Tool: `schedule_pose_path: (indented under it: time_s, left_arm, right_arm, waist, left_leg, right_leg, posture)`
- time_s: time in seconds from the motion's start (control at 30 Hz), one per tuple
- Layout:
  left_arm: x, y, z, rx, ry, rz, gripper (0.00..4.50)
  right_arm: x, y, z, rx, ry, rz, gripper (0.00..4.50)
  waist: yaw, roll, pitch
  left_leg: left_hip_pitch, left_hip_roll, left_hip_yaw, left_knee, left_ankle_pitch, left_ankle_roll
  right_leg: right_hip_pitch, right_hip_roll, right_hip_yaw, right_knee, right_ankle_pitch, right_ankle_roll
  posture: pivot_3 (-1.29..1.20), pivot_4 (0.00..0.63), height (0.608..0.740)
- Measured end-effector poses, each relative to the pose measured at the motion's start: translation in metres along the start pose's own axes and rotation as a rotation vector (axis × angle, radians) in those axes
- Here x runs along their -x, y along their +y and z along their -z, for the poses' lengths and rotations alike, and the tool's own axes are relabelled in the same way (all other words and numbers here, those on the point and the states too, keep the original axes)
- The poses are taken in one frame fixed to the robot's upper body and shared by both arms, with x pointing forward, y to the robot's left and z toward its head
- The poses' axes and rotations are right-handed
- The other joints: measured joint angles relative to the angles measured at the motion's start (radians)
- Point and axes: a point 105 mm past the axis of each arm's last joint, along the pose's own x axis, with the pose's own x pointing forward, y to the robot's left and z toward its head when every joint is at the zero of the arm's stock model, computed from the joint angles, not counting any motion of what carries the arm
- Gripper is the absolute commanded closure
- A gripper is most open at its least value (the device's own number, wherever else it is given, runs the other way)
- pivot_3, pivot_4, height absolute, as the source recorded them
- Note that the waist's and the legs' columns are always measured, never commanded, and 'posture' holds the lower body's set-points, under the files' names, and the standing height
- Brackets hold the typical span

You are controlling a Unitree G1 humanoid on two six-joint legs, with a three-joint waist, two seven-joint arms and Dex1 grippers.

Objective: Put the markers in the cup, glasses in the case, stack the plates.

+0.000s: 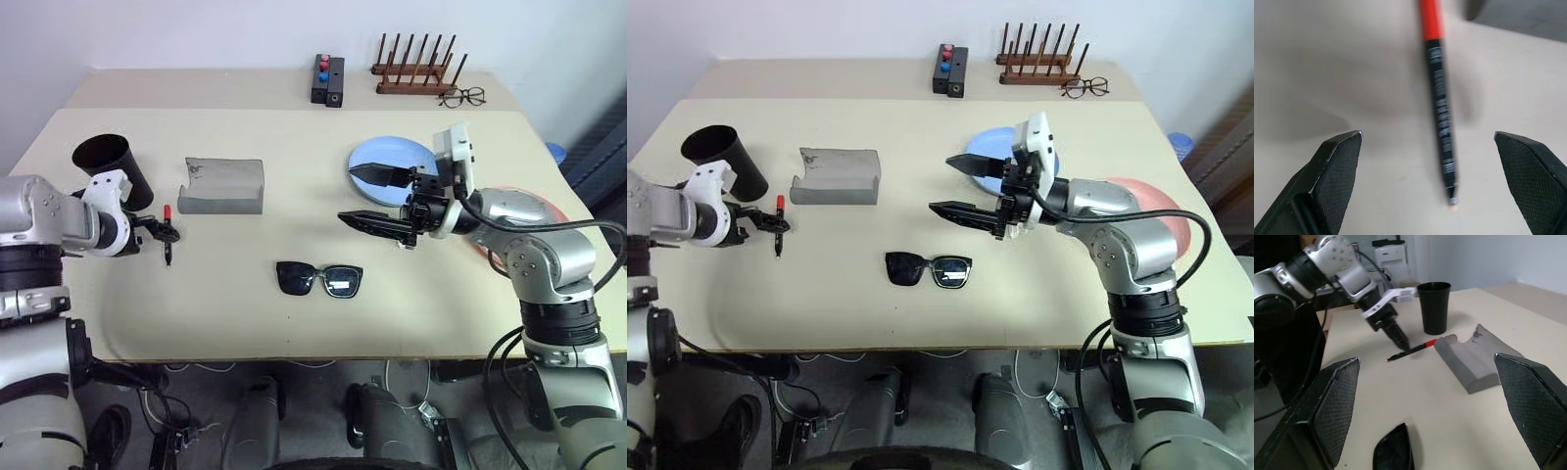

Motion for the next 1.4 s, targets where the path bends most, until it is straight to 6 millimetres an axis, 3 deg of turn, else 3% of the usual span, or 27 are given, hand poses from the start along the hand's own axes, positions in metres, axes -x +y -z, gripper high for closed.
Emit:
schedule_pose_path:
  time_s: [0.1,0.27,0.37,0.57,0.6,0.83,1.0,1.17,1.3,1.4]
  left_arm:
    - [-0.007,-0.009,-0.003,-0.016,0.032,0.014,0.02]
    - [-0.012,-0.006,-0.003,0.015,0.079,0.010,0.02]
    - [-0.013,-0.004,-0.001,0.015,0.099,-0.004,1.31]
    - [-0.015,0.002,0.001,0.026,0.114,-0.024,4.36]
    - [-0.015,0.001,0.000,0.030,0.117,-0.013,4.48]
    - [-0.012,-0.006,0.000,0.006,0.123,0.009,4.48]
    - [0.012,-0.003,-0.006,-0.070,0.044,0.014,4.48]
    - [0.018,0.004,0.012,-0.151,-0.005,0.001,4.48]
    - [0.024,-0.013,0.012,-0.175,-0.164,0.080,4.48]
    - [0.035,-0.026,-0.011,-0.168,-0.396,0.155,4.48]
  right_arm:
    - [-0.001,0.000,0.000,-0.001,-0.002,0.004,0.00]
    - [0.002,-0.001,0.001,0.002,0.004,0.026,0.00]
    - [0.004,0.000,0.004,-0.003,0.010,0.036,0.00]
    - [0.006,-0.002,0.003,0.003,0.014,0.055,0.00]
    - [0.006,-0.002,0.003,0.003,0.015,0.057,0.00]
    - [0.007,-0.003,0.003,0.005,0.019,0.060,0.00]
    - [0.008,-0.003,0.003,0.010,0.021,0.061,0.00]
    - [0.011,-0.004,0.005,0.013,0.033,0.067,0.00]
    - [0.013,-0.007,0.007,0.017,0.041,0.073,0.00]
    - [0.012,-0.009,0.006,0.023,0.041,0.068,0.00]
  waist:
    - [-0.003,0.000,0.000]
    - [-0.011,0.000,0.000]
    - [-0.011,0.000,0.000]
    - [-0.005,0.000,0.000]
    - [-0.002,0.000,0.000]
    - [-0.003,-0.001,0.001]
    - [-0.013,-0.001,0.001]
    - [-0.025,-0.001,0.001]
    - [-0.019,-0.001,0.001]
    - [-0.017,-0.001,0.001]
  left_leg:
    - [0.000,0.000,0.000,0.000,0.000,0.000]
    - [0.000,0.000,0.000,-0.001,0.000,0.000]
    - [0.000,0.000,0.000,-0.001,0.000,0.000]
    - [0.000,0.000,0.000,-0.001,0.000,0.000]
    - [0.000,0.000,0.000,-0.001,0.000,0.000]
    - [-0.001,0.000,0.000,0.000,0.000,0.000]
    - [-0.001,0.000,0.000,-0.001,0.000,0.000]
    - [-0.001,0.000,0.000,-0.002,0.000,0.000]
    - [-0.001,0.000,0.000,0.000,0.000,0.000]
    - [-0.001,0.000,0.000,0.001,0.000,0.000]
  right_leg:
    - [0.000,0.000,0.000,0.000,0.000,0.000]
    - [-0.001,0.000,0.000,0.001,0.000,0.000]
    - [-0.001,0.000,0.000,0.001,0.000,0.000]
    - [-0.001,0.000,0.000,0.000,0.000,0.000]
    - [-0.001,0.000,0.000,0.000,0.000,0.000]
    - [-0.001,0.000,0.000,0.000,0.000,0.000]
    - [-0.002,0.000,0.000,0.000,0.000,0.000]
    - [-0.002,0.000,0.000,0.001,0.000,0.000]
    - [-0.002,0.000,0.000,0.001,0.000,0.000]
    - [-0.001,0.000,0.000,0.000,0.000,0.000]
  posture:
    - [0.00,0.150,0.740]
    - [0.00,0.150,0.740]
    - [0.00,0.150,0.740]
    - [0.00,0.150,0.740]
    - [0.00,0.150,0.740]
    - [0.00,0.150,0.740]
    - [0.00,0.150,0.740]
    - [0.00,0.150,0.740]
    - [0.00,0.150,0.740]
    - [0.00,0.150,0.740]
